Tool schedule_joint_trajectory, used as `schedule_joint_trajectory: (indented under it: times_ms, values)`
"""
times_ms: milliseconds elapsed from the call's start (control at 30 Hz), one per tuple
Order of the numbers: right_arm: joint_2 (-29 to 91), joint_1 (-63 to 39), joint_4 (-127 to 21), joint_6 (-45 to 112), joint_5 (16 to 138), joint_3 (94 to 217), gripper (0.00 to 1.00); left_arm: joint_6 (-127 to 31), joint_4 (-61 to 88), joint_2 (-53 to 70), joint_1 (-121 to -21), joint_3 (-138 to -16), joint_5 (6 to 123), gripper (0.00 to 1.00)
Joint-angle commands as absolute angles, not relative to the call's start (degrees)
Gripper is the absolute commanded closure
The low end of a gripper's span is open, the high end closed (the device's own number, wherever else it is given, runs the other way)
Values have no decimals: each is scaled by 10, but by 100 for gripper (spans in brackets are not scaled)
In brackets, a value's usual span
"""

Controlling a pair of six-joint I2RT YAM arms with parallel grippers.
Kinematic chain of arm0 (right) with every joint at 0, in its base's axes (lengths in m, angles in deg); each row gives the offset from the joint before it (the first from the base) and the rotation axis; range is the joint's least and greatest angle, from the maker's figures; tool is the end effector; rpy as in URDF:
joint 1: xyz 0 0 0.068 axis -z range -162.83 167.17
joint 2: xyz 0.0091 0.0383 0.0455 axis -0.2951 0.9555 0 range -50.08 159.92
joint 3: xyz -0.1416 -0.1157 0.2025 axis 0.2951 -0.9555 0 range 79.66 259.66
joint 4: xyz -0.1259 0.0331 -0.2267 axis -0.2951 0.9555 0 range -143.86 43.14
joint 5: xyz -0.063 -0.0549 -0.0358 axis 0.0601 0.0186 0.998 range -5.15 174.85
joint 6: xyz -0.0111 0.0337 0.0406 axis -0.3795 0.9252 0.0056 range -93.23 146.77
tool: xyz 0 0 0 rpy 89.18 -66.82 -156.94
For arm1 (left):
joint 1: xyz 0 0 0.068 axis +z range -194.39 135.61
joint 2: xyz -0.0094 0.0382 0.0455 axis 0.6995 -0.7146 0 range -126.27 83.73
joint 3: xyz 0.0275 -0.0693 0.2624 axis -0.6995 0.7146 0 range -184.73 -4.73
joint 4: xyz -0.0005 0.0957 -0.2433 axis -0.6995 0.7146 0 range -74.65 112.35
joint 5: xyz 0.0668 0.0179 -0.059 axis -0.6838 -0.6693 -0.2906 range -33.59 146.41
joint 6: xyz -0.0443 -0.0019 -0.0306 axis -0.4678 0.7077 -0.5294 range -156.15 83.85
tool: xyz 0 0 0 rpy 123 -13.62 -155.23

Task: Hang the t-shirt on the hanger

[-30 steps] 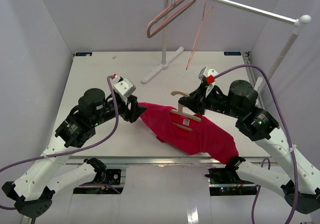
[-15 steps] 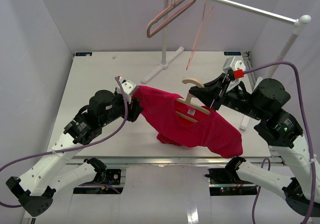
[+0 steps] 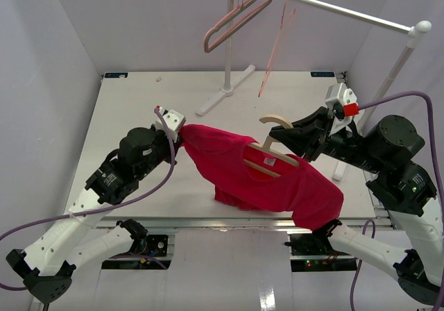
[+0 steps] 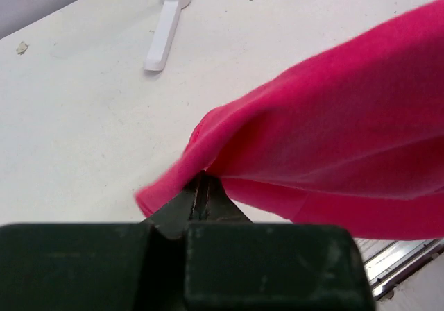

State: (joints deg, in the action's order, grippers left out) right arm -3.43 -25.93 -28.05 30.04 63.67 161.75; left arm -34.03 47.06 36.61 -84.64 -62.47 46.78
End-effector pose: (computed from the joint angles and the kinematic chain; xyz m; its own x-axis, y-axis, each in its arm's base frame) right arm 0.0710 0.0841 0.5144 0.0707 0.1390 -0.9878 -0.9026 0.4304 -0.0040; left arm 0.1350 -0.1066 0.3719 -0.2553 0.2638 -0.9302 0.5277 0.8442 0.0946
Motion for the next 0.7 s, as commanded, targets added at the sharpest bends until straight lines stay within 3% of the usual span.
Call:
schedule_joint_trajectory:
  times_ms: [0, 100, 467, 533, 600, 667]
  values:
    - [-51, -257, -290, 303, 638, 1635, 92, -331, 454, 393, -846, -620, 386, 100]
    - [-54, -257, -267, 291, 649, 1622, 92, -347, 442, 404, -846, -626, 334, 100]
    - [-13, -257, -221, 273, 642, 1621, 92, -355, 446, 388, -846, -631, 328, 100]
    - [-10, -257, -222, 273, 642, 1628, 92, -342, 454, 382, -846, -626, 397, 87]
    - [-10, -257, -221, 272, 642, 1635, 92, -330, 467, 378, -846, -620, 479, 53]
    - [-11, -257, -214, 272, 640, 1648, 92, -323, 472, 379, -846, -609, 541, 43]
